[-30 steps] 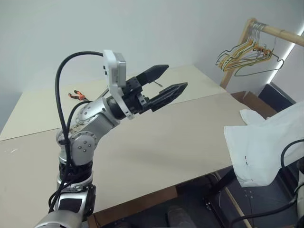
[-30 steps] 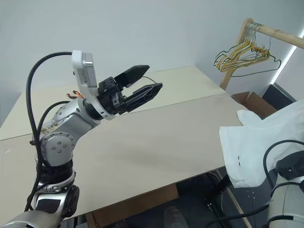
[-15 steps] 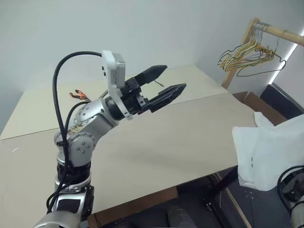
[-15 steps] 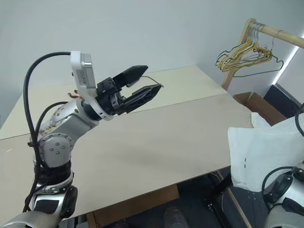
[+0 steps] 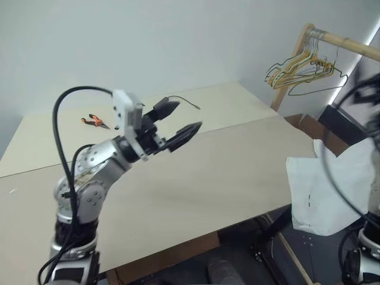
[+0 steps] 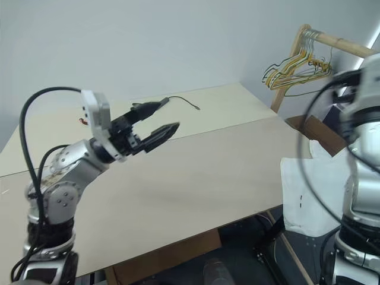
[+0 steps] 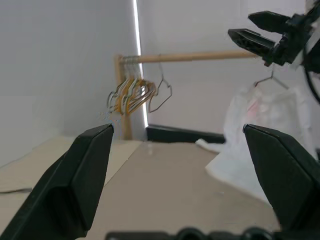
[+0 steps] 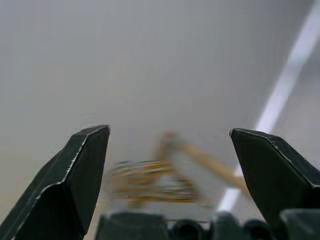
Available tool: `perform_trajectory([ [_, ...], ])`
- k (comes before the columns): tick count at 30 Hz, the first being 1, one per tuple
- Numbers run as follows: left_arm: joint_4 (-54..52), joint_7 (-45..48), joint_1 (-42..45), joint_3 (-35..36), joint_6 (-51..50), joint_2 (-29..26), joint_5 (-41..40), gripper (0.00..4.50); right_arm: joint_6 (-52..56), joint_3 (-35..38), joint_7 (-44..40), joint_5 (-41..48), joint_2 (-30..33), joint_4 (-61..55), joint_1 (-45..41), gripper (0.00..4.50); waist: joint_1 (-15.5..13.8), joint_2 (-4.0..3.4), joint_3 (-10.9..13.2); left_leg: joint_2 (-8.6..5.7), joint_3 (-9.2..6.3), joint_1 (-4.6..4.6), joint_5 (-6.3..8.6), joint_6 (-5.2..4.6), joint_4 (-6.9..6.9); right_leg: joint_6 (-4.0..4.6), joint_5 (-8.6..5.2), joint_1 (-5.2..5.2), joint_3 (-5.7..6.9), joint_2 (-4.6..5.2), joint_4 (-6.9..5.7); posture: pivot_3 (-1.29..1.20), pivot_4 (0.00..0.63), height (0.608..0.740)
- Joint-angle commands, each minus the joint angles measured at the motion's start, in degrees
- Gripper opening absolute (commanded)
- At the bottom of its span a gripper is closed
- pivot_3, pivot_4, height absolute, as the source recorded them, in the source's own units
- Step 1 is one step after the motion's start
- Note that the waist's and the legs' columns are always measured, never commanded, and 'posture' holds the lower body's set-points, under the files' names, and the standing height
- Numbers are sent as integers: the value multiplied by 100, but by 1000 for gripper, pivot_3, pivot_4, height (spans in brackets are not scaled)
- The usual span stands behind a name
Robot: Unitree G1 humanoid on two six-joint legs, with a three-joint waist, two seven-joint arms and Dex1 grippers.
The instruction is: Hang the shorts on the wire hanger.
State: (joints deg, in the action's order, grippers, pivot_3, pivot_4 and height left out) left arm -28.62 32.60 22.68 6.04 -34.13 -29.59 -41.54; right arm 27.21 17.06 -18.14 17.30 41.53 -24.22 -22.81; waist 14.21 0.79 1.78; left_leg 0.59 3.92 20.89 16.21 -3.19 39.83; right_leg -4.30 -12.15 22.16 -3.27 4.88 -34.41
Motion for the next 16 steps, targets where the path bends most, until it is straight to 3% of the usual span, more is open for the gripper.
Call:
perform_trajectory([
  [1,-424,492,-446,280,369,-502,221,4500,544,-604,-1403,1055,124,-125,-298,4467,-78,-5,4,1,7,-1,0,0,-1,14,11,3,-6,3,4,-116,0,740],
  [5,-595,714,-1253,749,580,-1039,458,4500,121,-1833,-2917,951,115,405,-901,4467,-284,-10,12,5,9,-1,1,1,-11,44,23,20,-1,6,3,-62,0,740],
  [10,-888,710,-1664,953,474,-1263,385,4500,-171,-2359,-3462,621,-152,1245,-1506,4467,-757,-8,12,11,9,33,-1,6,-12,58,21,62,15,2,-3,5,0,740],
  [16,-1130,458,-1890,1048,345,-1228,338,4500,-268,-2508,-3786,537,-305,1330,-1498,4467,-1210,-8,12,3,23,104,-2,25,-11,79,13,154,27,20,-58,36,0,740],
])
